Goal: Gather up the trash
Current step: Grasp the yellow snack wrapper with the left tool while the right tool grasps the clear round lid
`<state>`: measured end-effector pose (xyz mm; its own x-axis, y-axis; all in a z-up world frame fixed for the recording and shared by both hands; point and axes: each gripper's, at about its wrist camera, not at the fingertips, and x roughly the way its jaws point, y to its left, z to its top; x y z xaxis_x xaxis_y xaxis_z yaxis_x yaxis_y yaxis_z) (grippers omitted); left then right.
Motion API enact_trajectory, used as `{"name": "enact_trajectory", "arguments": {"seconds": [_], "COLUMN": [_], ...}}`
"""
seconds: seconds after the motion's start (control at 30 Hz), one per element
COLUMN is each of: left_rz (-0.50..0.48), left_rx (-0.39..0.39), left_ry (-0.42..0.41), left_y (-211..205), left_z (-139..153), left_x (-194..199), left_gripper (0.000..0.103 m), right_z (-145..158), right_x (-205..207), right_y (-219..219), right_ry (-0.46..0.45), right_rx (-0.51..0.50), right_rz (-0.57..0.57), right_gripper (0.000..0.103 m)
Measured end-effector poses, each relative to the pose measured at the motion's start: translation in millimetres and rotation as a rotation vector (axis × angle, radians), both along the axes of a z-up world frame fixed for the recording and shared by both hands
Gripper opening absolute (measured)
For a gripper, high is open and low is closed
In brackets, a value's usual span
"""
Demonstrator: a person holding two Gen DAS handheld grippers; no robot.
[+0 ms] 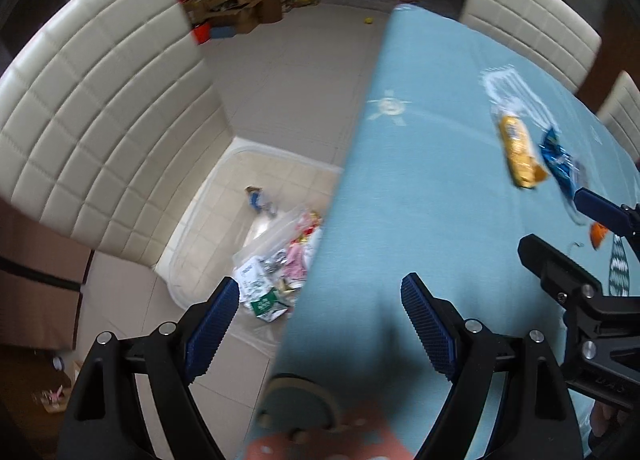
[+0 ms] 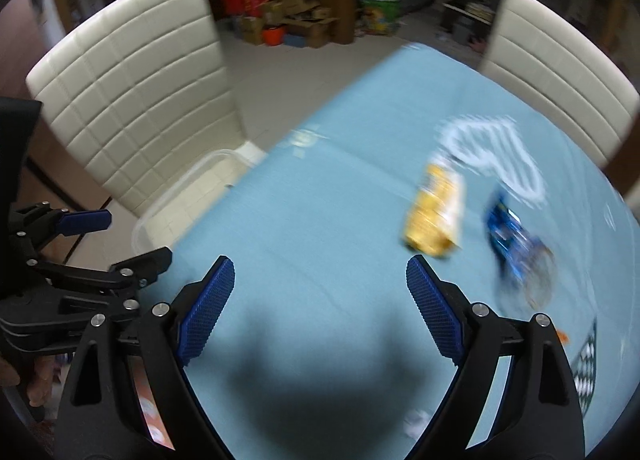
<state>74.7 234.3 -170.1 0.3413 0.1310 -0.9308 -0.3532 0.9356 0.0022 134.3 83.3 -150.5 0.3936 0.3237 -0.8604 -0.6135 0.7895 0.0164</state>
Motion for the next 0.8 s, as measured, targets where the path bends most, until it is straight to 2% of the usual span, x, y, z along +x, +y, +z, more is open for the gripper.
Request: {"name": "enact_trajectory", "arguments": {"seconds": [0.27,0.43,0.57,0.8], "left_rz": [-0.146,-0.209,-0.248,-0.255], "left_rx": [0.007,0.002,0.028,0.035], "left_ry": [0.0,0.007,0.006,0.017], "left_y": [-80.7,-117.0,-132.7,-133.1], "left_z": [1.9,-1.0,-1.1,-7.0], "left_x": [29.9,55.4,82.5,130.7], "left_gripper": [0.081,0.081,0.081,0.081], "right_z": [-7.3,-7.5,-8.2,-28.9], "right_x": [15.0,33.1,54.2,100.7], "right_y": [-103.4,-146.1,-155.3,-138.8], "right_ry": [0.021,0.036,0.034,0.059], "right_rx": [-0.02,-0.016,-0.006,-0.045], "right_rz": [-0.191,-0.23,-0.216,-0.134], "right_gripper": [0.09,0.094,0.097,0.099]}}
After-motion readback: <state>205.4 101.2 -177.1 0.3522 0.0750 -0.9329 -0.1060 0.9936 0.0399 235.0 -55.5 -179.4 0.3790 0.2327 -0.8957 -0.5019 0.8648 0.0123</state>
